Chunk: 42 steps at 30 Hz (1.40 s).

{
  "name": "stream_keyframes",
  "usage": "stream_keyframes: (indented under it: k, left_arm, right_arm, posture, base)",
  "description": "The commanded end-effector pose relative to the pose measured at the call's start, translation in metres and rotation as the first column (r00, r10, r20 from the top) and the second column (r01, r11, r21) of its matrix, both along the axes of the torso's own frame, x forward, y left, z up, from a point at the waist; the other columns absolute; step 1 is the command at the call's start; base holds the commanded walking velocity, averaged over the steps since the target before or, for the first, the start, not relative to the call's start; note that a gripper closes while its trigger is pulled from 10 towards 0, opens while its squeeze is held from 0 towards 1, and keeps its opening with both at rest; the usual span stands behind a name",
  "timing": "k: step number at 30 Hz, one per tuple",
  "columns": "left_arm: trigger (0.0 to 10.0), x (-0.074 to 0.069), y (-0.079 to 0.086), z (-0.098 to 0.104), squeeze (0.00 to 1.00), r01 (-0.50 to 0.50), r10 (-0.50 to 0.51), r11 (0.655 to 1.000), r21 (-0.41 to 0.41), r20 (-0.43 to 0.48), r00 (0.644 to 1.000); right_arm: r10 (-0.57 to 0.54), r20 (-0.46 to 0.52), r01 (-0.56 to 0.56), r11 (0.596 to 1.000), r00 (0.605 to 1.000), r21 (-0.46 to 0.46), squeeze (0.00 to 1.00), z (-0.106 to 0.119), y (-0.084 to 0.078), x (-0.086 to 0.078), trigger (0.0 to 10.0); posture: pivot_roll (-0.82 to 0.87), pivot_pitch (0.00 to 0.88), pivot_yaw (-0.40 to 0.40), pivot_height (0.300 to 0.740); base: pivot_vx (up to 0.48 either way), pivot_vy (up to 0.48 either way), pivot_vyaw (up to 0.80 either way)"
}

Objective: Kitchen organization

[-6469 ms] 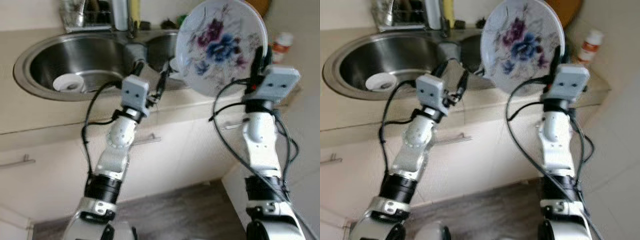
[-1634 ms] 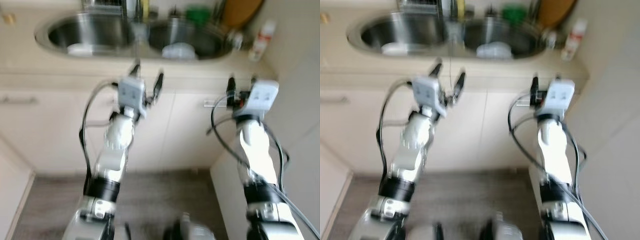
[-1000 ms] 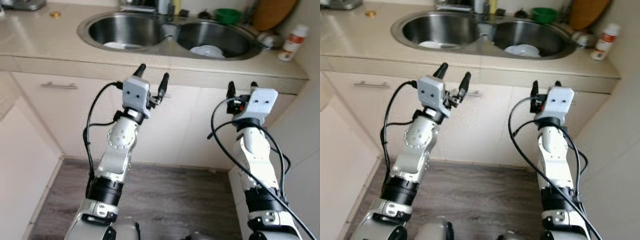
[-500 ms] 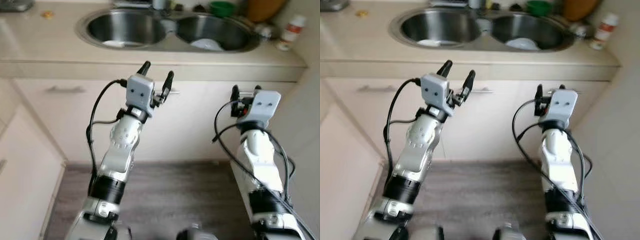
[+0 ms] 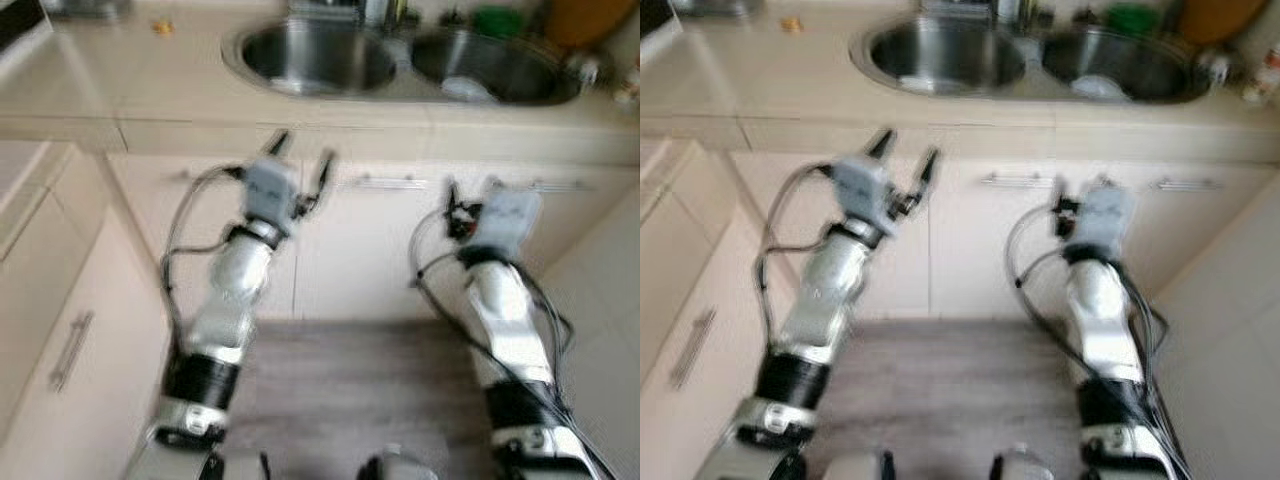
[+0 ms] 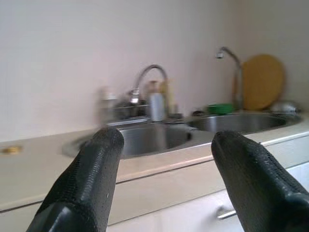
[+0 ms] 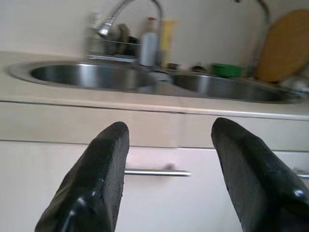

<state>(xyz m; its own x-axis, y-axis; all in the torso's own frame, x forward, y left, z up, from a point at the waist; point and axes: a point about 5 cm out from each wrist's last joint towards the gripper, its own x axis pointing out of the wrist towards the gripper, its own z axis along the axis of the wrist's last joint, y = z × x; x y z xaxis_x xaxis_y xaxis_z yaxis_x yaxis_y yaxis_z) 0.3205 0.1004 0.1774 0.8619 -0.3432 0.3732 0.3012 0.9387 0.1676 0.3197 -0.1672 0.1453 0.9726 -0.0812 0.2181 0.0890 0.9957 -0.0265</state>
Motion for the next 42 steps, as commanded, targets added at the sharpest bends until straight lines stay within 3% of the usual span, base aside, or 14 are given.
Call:
stream_keyframes:
  k: [1,15,42]
  left_arm:
    - [10.0,-0.0013,-0.0134,0.0035,0.00,0.042,-0.042,0.999,-0.006,0.008,0.999]
    - [10.0,-0.0026,-0.0122,0.0041,0.00,0.041,-0.041,0.999,-0.006,0.030,0.999]
    - [10.0,-0.0005,-0.0099,0.0052,0.00,0.031,-0.031,0.999,0.006,0.034,0.999]
  right_arm:
    - [-0.041,-0.003,0.041,0.999,0.999,-0.014,0.00,0.0000,-0.0124,-0.0018,10.0]
    - [-0.046,-0.013,0.045,0.999,0.999,-0.017,0.00,-0.0024,-0.0122,-0.0018,10.0]
    - [-0.047,-0.010,0.047,0.999,0.999,-0.014,0.00,-0.0008,-0.0114,0.0004,10.0]
  posture:
    - [0.02,0.000,-0.083,0.740]
    - [0.02,0.000,-0.082,0.740]
    - [0.02,0.000,-0.080,0.740]
  base:
    - [0.000,0.480,0.00]
    - [0.000,0.034,0.00]
    - [0.330,0.000,0.00]
